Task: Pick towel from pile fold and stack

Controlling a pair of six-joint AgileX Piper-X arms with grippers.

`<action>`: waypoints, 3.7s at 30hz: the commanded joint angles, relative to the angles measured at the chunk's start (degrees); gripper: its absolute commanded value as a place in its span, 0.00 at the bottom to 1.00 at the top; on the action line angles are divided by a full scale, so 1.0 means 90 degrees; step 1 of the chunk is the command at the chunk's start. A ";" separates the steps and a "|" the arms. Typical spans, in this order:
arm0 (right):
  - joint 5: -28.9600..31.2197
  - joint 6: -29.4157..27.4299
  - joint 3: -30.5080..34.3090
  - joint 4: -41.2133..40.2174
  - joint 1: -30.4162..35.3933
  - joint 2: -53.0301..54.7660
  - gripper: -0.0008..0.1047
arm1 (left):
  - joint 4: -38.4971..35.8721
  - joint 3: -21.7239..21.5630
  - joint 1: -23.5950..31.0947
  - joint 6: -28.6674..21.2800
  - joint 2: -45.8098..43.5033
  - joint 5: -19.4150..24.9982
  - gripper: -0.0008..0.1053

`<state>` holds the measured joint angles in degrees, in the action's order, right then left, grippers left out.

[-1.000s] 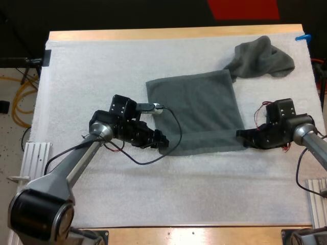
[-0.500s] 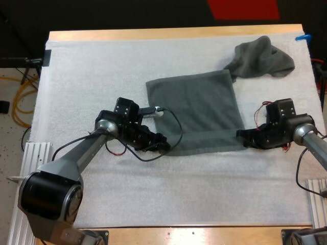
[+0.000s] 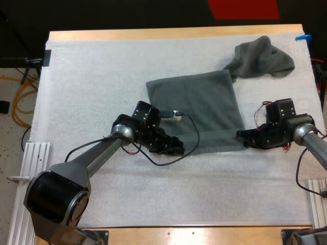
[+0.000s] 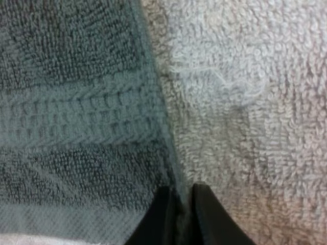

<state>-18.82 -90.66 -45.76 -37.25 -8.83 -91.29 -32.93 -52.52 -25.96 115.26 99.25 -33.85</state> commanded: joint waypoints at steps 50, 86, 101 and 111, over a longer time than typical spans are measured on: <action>-0.0483 0.0277 0.0030 -0.2467 -0.0898 0.3153 0.01 | -0.2480 0.0464 -0.1838 -0.0340 -0.2653 0.0677 0.01; 0.0907 0.2244 0.0031 0.2374 -0.0891 0.0459 0.01 | 0.1875 0.1205 0.0387 0.1476 -0.1134 -0.0362 0.01; 0.1391 0.2244 0.0031 0.2719 -0.0891 0.0459 0.01 | 0.1879 0.1205 0.0387 0.1395 -0.1134 0.0430 0.01; 0.1054 0.2384 0.0031 0.2734 -0.0891 0.0459 0.01 | 0.1879 0.1205 0.0387 0.1395 -0.1134 0.0647 0.01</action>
<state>-8.57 -69.42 -45.38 -13.02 -16.90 -87.17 -16.33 -41.62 -22.59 128.17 89.14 -28.76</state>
